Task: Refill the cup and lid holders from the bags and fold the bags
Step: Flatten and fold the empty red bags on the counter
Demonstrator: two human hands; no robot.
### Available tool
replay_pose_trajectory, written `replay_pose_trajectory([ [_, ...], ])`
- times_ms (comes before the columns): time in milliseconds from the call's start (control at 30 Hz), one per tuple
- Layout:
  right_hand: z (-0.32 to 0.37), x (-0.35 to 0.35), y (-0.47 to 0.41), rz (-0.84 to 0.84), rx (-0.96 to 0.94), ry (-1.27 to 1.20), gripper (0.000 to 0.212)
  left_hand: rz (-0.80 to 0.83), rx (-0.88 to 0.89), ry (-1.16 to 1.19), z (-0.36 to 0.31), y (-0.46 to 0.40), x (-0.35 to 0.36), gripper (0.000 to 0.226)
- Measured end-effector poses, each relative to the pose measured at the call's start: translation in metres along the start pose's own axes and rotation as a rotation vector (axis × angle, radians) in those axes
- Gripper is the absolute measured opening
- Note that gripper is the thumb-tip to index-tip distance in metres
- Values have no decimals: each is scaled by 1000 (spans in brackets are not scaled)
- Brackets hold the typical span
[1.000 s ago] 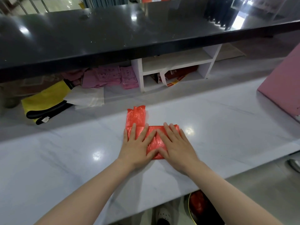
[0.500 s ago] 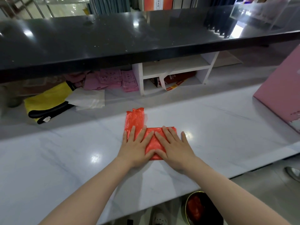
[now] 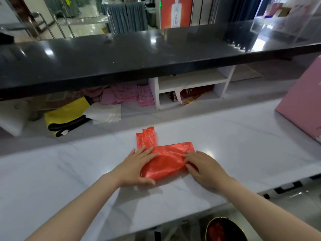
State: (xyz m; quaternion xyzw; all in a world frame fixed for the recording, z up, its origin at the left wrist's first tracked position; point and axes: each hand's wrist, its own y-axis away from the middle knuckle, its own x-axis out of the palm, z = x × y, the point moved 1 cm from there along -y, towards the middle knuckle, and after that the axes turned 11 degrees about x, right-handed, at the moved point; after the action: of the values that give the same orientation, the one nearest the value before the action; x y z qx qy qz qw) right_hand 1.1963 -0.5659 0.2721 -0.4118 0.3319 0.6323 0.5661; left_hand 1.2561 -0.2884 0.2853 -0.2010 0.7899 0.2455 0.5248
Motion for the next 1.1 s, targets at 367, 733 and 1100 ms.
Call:
replay_pose_trajectory([
  [367, 4, -38, -26, -22, 219, -413, 19, -439, -131, 242, -8, 15, 8, 45],
  [733, -14, -17, -24, 41, 476, -697, 30, -793, -506, 486, -18, -5, 18, 18],
  [1100, -10, -8, -37, -24, 547, -533, 56, -873, -621, 535, -26, -14, 19, 39],
])
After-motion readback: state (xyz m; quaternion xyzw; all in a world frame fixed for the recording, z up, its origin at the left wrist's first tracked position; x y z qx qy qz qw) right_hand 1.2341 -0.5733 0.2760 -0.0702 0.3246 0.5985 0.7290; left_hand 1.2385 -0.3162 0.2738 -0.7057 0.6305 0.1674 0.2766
